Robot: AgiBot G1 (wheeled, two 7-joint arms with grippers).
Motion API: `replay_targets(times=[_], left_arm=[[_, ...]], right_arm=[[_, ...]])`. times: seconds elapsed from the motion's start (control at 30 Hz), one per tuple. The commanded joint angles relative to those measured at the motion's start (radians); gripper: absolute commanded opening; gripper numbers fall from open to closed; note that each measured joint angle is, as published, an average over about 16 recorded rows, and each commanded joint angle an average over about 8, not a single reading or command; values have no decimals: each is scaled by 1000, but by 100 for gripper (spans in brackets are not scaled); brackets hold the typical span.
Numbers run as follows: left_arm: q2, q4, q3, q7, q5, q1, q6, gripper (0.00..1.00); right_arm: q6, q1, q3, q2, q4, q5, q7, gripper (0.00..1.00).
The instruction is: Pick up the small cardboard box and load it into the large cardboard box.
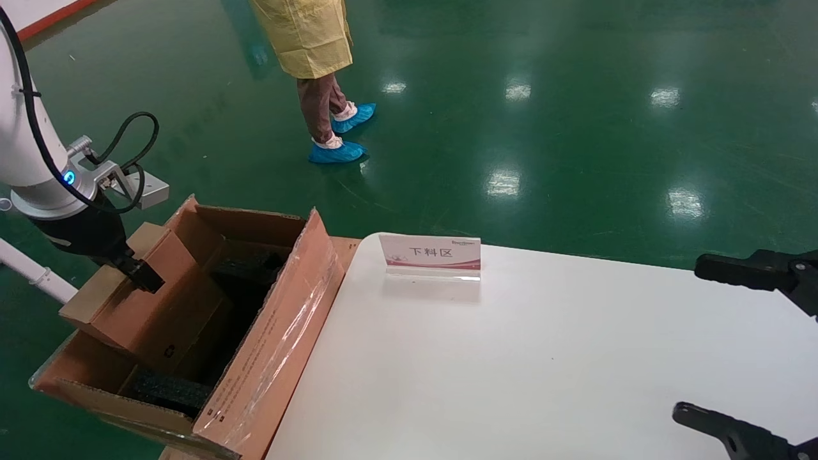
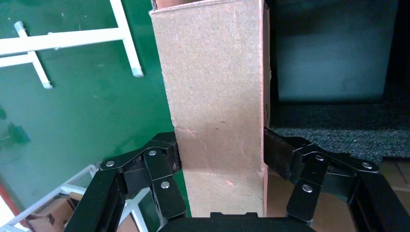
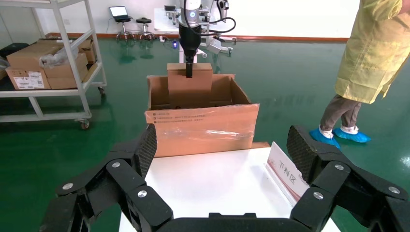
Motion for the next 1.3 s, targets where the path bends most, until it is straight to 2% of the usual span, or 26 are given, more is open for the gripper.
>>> replay_targets(times=[0.03,0.8,1.1,1.3], left_arm=[[0,0,0,0,0,-1,0,100],[-8,-11,-11,15,-10,-13,-10,100],[-64,-136,-68,126,-54,-103,-83,100],[-161,-296,-144,238,-128,-197,-139,100]], right_arm=[[0,0,0,0,0,0,0,100],[0,0,0,0,0,0,0,100],[0,0,-1,0,-1,0,0,100],[0,1,-1,0,-1,0,-1,100]])
